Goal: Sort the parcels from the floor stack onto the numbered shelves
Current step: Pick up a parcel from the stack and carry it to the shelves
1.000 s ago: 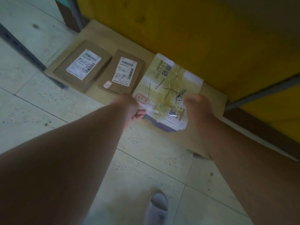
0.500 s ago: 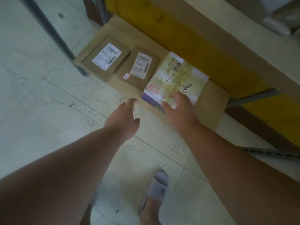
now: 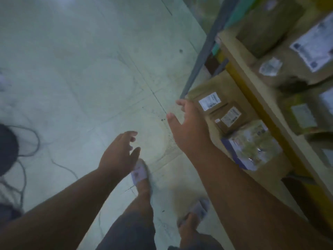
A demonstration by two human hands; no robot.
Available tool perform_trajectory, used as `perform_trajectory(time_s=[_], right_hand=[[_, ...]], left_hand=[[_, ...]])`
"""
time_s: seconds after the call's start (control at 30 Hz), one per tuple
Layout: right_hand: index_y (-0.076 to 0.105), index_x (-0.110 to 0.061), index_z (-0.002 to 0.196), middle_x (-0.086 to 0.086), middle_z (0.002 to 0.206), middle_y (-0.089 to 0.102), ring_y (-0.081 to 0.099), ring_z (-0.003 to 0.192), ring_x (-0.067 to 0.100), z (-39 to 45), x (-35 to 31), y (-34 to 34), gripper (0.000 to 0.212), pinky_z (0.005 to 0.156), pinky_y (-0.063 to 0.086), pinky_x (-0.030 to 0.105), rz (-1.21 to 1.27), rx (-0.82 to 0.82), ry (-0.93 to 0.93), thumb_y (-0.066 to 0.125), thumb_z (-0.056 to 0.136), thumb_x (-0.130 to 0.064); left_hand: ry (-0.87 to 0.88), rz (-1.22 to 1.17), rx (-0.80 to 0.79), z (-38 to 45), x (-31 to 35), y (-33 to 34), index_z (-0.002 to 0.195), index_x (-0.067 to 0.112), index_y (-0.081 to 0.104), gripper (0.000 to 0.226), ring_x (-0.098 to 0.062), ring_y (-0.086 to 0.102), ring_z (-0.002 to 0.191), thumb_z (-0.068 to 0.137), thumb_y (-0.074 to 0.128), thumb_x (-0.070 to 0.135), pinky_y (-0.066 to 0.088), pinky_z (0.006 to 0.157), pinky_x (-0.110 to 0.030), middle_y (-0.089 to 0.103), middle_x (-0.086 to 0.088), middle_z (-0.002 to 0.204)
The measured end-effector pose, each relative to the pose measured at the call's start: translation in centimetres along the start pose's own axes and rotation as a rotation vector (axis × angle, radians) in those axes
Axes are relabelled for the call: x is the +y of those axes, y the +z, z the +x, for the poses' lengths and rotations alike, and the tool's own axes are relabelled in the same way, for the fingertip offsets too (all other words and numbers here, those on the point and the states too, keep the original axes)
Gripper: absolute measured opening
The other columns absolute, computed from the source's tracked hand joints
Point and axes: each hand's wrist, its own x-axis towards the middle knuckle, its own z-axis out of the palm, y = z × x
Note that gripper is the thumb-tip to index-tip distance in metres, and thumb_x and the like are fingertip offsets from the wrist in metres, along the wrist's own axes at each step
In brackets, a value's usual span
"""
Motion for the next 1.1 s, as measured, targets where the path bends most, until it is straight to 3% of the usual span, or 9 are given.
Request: perform_trajectory(time_s=[0.13, 0.37, 0.77, 0.87, 0.97, 1.1], right_hand=[[0.051, -0.021, 0.133, 0.000, 0.133, 0.056, 0.055, 0.119, 0.013, 0.7, -12.2, -0.7, 0.043, 0.100, 0.048, 0.038, -0.009, -0.115, -0.111, 0.061, 0.094, -0.034], [0.048, -0.029, 0.136, -0.008, 0.137, 0.053, 0.053, 0.121, 0.009, 5.9, -26.5, -0.7, 0.044, 0.100, 0.047, 0.031, -0.102, -0.247, -0.338, 0.060, 0.094, -0.041], [0.049, -0.029, 0.136, -0.010, 0.138, 0.049, 0.049, 0.124, 0.009, 28.1, -51.0, 2.8, 0.047, 0.097, 0.036, 0.021, -0.271, -0.347, -0.764, 0.061, 0.094, -0.045], [0.051, -0.026, 0.133, -0.005, 0.142, 0.047, 0.043, 0.131, 0.012, 33.0, -56.0, 6.1, 0.045, 0.104, 0.033, 0.024, -0.301, -0.301, -0.909, 0.063, 0.092, -0.043], [0.049, -0.024, 0.135, 0.003, 0.147, 0.044, 0.036, 0.138, 0.021, 37.9, -59.7, 10.1, 0.050, 0.113, 0.036, 0.045, -0.305, -0.216, -0.962, 0.065, 0.091, -0.042], [0.039, -0.021, 0.141, 0.010, 0.153, 0.037, 0.030, 0.144, 0.029, 44.7, -64.7, 13.4, 0.063, 0.115, 0.031, 0.053, -0.258, -0.049, -0.996, 0.068, 0.088, -0.040]], left_hand=[[-0.073, -0.031, 0.094, -2.9, -1.3, -11.4, 0.136, 0.023, 0.051, 0.047, -0.009, 0.060, 0.089, 0.092, 0.066, 0.025, 0.044, 0.076, -0.026, 0.060, 0.005, 0.121], [-0.095, -0.076, 0.262, -0.7, -0.7, -24.4, 0.136, 0.026, 0.052, 0.046, -0.009, 0.061, 0.096, 0.093, 0.066, 0.029, 0.049, 0.087, -0.030, 0.058, 0.008, 0.124], [-0.291, -0.109, 0.498, 14.8, -2.7, -45.1, 0.137, 0.025, 0.052, 0.049, -0.016, 0.058, 0.114, 0.092, 0.067, 0.036, 0.046, 0.095, -0.031, 0.059, 0.004, 0.128], [-0.383, -0.219, 0.479, 18.5, -5.1, -49.6, 0.138, 0.030, 0.050, 0.051, -0.016, 0.056, 0.115, 0.091, 0.066, 0.042, 0.047, 0.097, -0.035, 0.058, 0.006, 0.131], [-0.443, -0.384, 0.397, 23.2, -8.4, -54.3, 0.137, 0.032, 0.050, 0.050, -0.012, 0.057, 0.109, 0.092, 0.065, 0.048, 0.047, 0.093, -0.032, 0.058, 0.007, 0.132], [-0.383, -0.291, 0.516, 31.9, -11.7, -62.4, 0.138, 0.031, 0.049, 0.054, -0.015, 0.059, 0.111, 0.089, 0.068, 0.047, 0.051, 0.095, -0.036, 0.060, 0.004, 0.131]])
